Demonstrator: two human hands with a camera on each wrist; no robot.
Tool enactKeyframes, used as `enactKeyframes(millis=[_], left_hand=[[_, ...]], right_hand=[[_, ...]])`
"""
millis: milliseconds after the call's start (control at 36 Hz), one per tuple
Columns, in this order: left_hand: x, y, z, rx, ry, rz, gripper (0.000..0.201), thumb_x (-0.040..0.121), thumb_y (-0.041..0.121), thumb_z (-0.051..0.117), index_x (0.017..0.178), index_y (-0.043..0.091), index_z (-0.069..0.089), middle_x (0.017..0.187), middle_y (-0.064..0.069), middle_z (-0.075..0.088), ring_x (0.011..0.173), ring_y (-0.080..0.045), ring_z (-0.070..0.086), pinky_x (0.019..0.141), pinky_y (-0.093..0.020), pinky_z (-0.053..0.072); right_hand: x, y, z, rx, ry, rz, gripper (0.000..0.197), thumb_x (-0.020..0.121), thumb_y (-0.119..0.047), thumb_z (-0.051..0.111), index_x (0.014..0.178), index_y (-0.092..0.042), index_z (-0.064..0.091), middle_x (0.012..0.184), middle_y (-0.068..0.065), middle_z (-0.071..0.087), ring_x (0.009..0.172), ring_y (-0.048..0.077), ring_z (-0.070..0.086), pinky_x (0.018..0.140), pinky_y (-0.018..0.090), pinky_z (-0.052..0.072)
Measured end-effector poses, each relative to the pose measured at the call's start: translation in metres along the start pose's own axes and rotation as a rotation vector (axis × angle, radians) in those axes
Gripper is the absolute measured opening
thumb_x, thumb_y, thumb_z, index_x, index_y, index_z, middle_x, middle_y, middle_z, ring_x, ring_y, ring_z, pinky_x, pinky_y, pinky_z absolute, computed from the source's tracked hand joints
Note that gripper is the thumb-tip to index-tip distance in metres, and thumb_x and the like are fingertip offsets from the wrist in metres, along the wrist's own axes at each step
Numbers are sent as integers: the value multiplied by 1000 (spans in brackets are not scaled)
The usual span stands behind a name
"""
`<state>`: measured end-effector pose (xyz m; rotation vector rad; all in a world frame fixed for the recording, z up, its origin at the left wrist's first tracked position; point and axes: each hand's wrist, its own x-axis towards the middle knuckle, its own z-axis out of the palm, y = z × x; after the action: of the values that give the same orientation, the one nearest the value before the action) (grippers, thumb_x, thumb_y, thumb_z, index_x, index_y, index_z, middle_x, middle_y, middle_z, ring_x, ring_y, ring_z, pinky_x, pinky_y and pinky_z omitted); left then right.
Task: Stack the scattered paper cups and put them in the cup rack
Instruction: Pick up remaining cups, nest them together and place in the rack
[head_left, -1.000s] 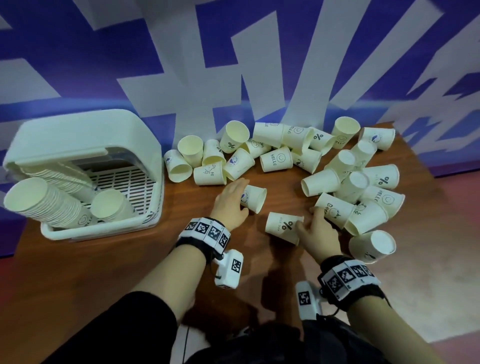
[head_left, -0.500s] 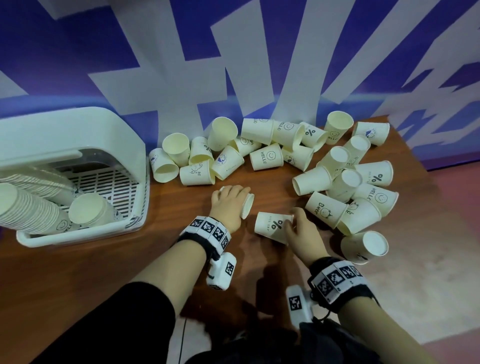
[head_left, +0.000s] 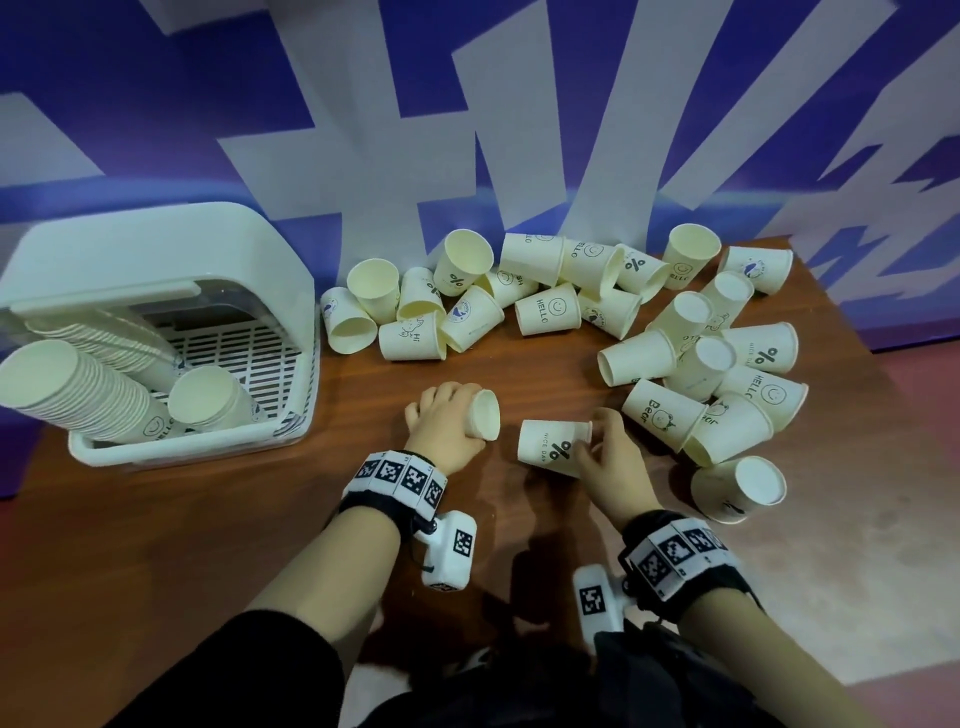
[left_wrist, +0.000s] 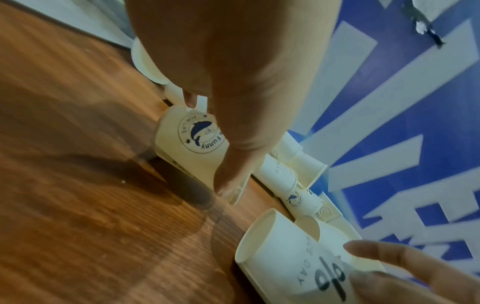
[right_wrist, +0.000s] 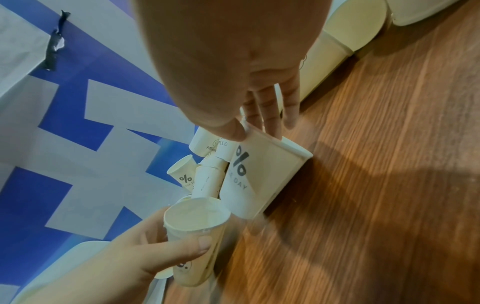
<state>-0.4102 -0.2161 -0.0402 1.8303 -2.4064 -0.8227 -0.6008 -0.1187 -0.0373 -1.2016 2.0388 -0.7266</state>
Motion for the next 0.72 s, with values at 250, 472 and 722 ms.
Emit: enactKeyframes(millis=[250, 472, 722], left_hand=[[-32, -17, -19, -390, 81, -217, 66, 76, 30, 73, 133, 32, 42, 138, 0, 41, 132, -27, 31, 109, -44, 20], [-53, -45, -35, -597, 167, -270, 67, 75, 31, 77, 133, 32, 43, 138, 4, 41, 132, -22, 30, 112, -50, 24], [-72, -78, -62, -770, 217, -299, 72, 59, 45, 80, 121, 42, 44, 129, 8, 51, 124, -17, 46, 109, -44, 37]], right_hand=[[-3, -17, 7, 52, 1, -66, 32, 94, -16, 50, 125, -10, 43, 104, 5, 56, 91, 23, 57, 74, 28, 38], [-4, -46, 20, 52, -7, -113, 35, 93, -11, 49, 127, -11, 43, 98, 3, 53, 90, 21, 53, 74, 26, 35], [-7, -91, 46, 139, 15, -158, 33, 92, -11, 52, 125, -13, 46, 94, -1, 51, 90, 18, 55, 73, 25, 39]])
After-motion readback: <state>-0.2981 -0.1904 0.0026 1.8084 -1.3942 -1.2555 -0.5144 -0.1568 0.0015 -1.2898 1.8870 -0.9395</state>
